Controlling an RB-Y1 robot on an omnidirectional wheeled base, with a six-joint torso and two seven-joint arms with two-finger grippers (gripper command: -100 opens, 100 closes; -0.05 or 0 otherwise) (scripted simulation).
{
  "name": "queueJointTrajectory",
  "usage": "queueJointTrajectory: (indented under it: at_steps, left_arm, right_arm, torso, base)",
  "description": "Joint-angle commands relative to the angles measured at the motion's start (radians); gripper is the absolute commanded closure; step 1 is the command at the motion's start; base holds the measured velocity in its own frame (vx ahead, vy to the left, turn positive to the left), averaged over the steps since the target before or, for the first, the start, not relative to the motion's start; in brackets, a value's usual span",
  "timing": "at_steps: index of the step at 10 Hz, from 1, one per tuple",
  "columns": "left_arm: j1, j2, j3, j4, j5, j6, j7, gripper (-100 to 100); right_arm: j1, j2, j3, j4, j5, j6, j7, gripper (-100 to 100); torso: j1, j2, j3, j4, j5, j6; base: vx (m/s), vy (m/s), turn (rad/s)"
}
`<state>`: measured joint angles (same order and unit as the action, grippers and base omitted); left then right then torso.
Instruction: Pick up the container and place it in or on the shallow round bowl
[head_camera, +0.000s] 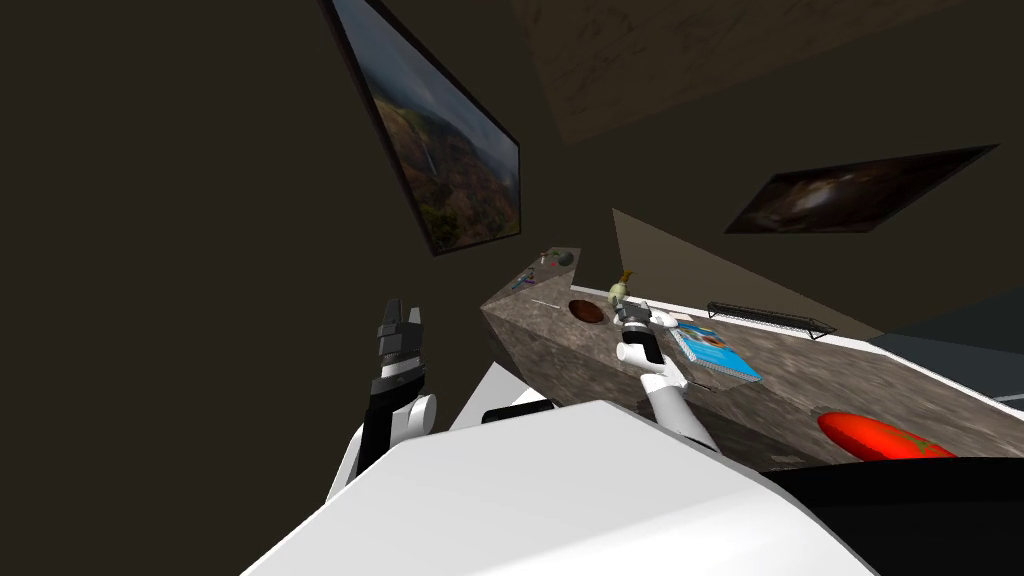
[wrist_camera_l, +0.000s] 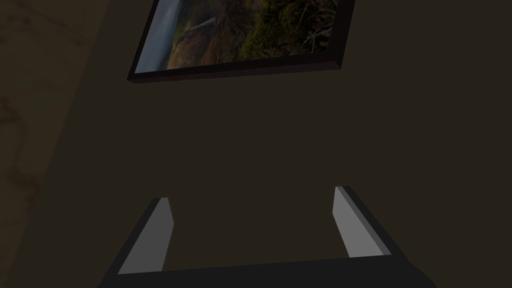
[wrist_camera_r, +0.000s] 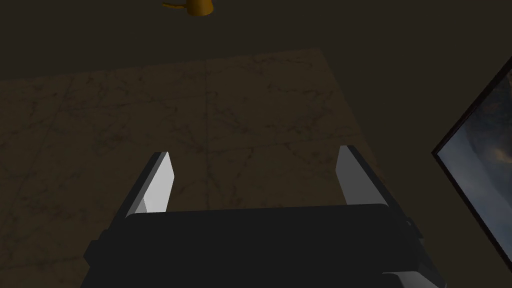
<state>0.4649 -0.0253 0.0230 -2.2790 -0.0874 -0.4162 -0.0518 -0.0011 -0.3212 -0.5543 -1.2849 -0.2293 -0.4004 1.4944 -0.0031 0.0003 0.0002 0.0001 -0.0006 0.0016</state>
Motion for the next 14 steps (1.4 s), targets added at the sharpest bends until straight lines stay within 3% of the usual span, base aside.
queueJointTrajectory:
  at_steps: [1,4,5,6,7,8,10,11,14]
  left_arm:
    - [0.0,0.0,0.0,0.0,0.0,0.0,0.0,0]
    - [0.0,0.0,0.0,0.0,0.0,0.0,0.0,0]
    - [0.0,0.0,0.0,0.0,0.0,0.0,0.0,0]
    - [0.0,0.0,0.0,0.0,0.0,0.0,0.0,0]
    - [0.0,0.0,0.0,0.0,0.0,0.0,0.0,0]
    - [0.0,0.0,0.0,0.0,0.0,0.0,0.0,0]
    - [0.0,0.0,0.0,0.0,0.0,0.0,0.0,0]
    - [0.0,0.0,0.0,0.0,0.0,0.0,0.0,0]
    - [0.0,0.0,0.0,0.0,0.0,0.0,0.0,0]
  right_arm:
    - [-0.025,-0.003,-0.008,0.05,-0.01,-0.013,0.05,-100]
    - [-0.046,-0.009,-0.013,0.108,-0.018,-0.022,0.134,-100]
    - [-0.065,-0.014,-0.017,0.15,-0.026,-0.031,0.161,-100]
    - [-0.065,-0.014,-0.017,0.153,-0.026,-0.031,0.182,-100]
    - [-0.083,-0.018,-0.019,0.197,-0.034,-0.041,0.214,-100]
    - [-0.083,-0.018,-0.019,0.197,-0.034,-0.041,0.227,-100]
    - [-0.112,-0.022,-0.021,0.277,-0.047,-0.061,0.293,-100]
    - [-0.112,-0.022,-0.021,0.277,-0.047,-0.061,0.306,-100]
    - [-0.138,-0.018,-0.016,0.376,-0.062,-0.088,0.394,-100]
  torso:
    - [0.0,0.0,0.0,0.0,0.0,0.0]
    - [0.0,0.0,0.0,0.0,0.0,0.0]
    - [0.0,0.0,0.0,0.0,0.0,0.0]
    - [0.0,-0.001,0.0,0.0,0.0,0.0]
    - [0.0,0.0,0.0,0.0,0.0,0.0]
    - [0.0,0.0,0.0,0.0,0.0,0.0]
    - [0.0,0.0,0.0,0.0,0.0,0.0]
    - [-0.001,-0.001,-0.001,0.0,0.0,0.0]
    - [0.0,-0.001,0.0,0.0,0.0,0.0]
  base:
    - [0.003,-0.032,0.044]
    - [0.005,-0.028,0.027]
    - [0.012,-0.035,0.022]
    - [0.007,-0.027,0.016]
    - [0.005,-0.031,0.018]
    - [0.004,-0.026,0.015]
    - [0.015,-0.045,0.009]
    - [0.012,-0.039,0.009]
    - [0.012,-0.041,-0.003]
